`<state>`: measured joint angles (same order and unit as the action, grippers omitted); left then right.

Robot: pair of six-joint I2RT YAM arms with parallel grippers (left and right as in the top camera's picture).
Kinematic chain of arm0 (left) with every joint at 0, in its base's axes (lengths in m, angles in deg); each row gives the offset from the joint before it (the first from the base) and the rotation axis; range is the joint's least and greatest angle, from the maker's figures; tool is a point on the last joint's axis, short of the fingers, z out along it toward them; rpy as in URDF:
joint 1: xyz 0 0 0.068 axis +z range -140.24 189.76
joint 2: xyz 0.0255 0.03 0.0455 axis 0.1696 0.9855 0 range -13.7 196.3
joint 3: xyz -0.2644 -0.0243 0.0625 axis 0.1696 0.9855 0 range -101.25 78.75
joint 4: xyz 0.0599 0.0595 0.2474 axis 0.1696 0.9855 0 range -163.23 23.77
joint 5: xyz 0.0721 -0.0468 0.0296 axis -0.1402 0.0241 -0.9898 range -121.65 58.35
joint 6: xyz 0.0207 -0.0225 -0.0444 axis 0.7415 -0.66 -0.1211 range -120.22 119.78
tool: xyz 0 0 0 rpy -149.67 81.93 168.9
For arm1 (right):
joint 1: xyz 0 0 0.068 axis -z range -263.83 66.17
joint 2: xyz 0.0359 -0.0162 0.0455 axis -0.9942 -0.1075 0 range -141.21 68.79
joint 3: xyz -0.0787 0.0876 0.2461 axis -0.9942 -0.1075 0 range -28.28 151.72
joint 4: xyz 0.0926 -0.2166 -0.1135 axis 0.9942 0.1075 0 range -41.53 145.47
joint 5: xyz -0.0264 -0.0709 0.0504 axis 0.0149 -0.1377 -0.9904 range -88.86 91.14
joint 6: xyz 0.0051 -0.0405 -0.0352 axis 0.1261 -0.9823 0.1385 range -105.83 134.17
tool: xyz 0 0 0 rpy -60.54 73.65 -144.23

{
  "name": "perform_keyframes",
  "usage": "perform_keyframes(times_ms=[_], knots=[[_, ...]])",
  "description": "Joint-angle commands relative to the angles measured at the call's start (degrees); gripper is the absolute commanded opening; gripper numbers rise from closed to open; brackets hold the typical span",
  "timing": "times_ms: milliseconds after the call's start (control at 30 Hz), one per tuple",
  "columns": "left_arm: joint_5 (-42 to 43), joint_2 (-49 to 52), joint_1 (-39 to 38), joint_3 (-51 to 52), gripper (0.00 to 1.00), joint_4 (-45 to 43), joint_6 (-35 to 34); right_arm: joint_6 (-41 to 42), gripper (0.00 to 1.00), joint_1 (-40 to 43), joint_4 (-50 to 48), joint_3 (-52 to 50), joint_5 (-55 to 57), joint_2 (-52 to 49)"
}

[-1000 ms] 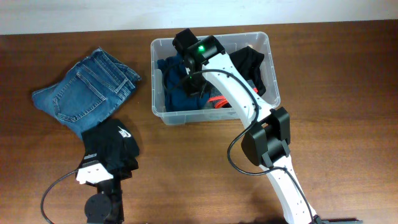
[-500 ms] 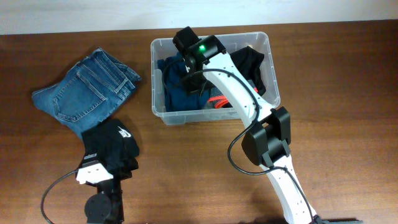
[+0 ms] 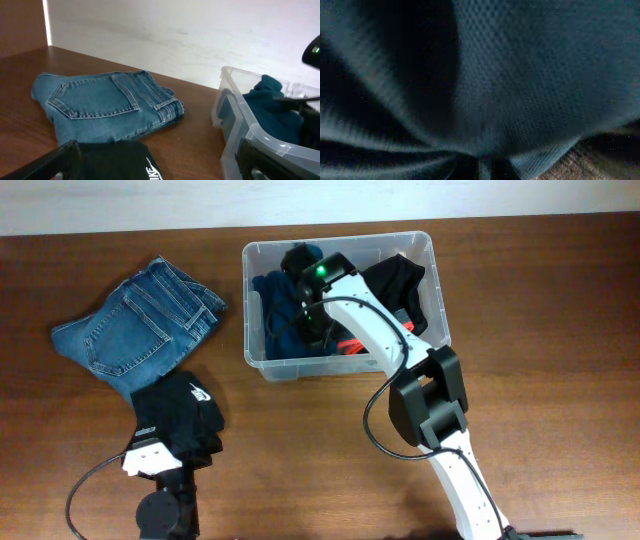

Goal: Pack container
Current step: 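Open the right gripper and lift it out of the container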

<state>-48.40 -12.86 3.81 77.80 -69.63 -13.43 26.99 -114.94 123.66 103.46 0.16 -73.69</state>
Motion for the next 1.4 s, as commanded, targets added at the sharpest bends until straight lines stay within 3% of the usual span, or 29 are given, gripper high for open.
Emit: perform_keyframes(times_ms=[0,200,433,533,767,900,1133,1367], knots=[[0.00,-0.50,0.28,0.37,0.99,-0.13,0.70,-0.61,0.04,0.28,0.35,-7.67,1.20,0.57],[0.00,-0.48,0.28,0.37,0.99,-0.11,0.72,-0.59,0.04,0.28,-0.09,-11.15,1.20,0.57],[0.00,-0.50,0.28,0.37,0.99,-0.11,0.70,-0.61,0.04,0.50,-1.33,-7.02,1.25,0.68],[0.00,-0.48,0.28,0.37,1.00,-0.11,0.70,-0.61,0.04,0.63,-1.29,-1.09,1.29,0.68],[0.00,-0.50,0.28,0.37,0.99,-0.11,0.70,-0.61,0.04,2.78,-2.95,24.48,1.92,0.68],[0.00,-0.48,0.28,0.37,0.99,-0.11,0.70,-0.57,0.04,4.85,-6.03,31.98,3.67,0.68],[0.00,-0.48,0.28,0.37,1.00,-0.13,0.70,-0.39,0.04,6.49,-7.37,30.53,4.63,0.44],[0.00,-0.50,0.28,0.37,0.99,-0.13,0.70,-0.39,0.04,5.68,-10.73,22.49,2.14,0.15]])
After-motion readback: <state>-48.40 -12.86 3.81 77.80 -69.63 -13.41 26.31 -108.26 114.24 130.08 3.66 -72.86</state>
